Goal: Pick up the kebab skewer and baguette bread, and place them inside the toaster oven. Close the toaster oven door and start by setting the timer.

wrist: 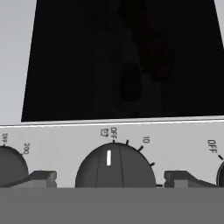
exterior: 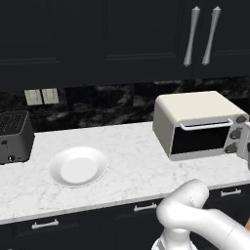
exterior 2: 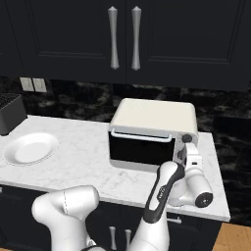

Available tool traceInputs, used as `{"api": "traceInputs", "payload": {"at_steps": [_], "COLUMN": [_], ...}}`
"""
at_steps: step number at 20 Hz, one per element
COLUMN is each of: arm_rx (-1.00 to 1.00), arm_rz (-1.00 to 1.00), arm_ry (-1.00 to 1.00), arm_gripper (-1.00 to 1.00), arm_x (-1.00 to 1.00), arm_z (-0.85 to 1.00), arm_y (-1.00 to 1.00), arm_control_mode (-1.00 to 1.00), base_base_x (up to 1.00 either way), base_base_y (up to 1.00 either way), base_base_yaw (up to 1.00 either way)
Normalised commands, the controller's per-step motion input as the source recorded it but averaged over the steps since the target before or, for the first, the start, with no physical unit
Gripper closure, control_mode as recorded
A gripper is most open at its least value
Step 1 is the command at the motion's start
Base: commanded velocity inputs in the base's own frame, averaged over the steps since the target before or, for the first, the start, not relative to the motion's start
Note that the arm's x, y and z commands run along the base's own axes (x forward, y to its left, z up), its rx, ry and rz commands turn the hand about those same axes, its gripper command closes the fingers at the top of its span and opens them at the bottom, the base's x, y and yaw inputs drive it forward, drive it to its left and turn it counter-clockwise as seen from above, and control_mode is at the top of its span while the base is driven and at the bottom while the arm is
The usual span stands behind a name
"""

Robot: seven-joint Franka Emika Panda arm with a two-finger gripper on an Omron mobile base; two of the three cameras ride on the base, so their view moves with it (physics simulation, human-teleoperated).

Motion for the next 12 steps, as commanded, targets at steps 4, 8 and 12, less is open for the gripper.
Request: {"api": "traceInputs", "payload": {"at_steps": [4,8,12], "arm_rx": [0.02,0.06,0.11], "arm_rz": [-0.03,-0.02,-0.01], "arm_ry": [0.00,-0.02,0.00], "arm_gripper": [-1.00,1.00,1.00], "arm_x": [0.04,0.08,0.15], "arm_z": [0.00,0.00,0.02], "arm_y": [0.00,0.05,0.12], "arm_control_mode": [-1.00,-1.00,-1.00], "base_base_x": [0.00,0.00,0.00], "base_base_y": [0.00,0.00,0.00], "base_base_yaw": [0.00,0.00,0.00]}}
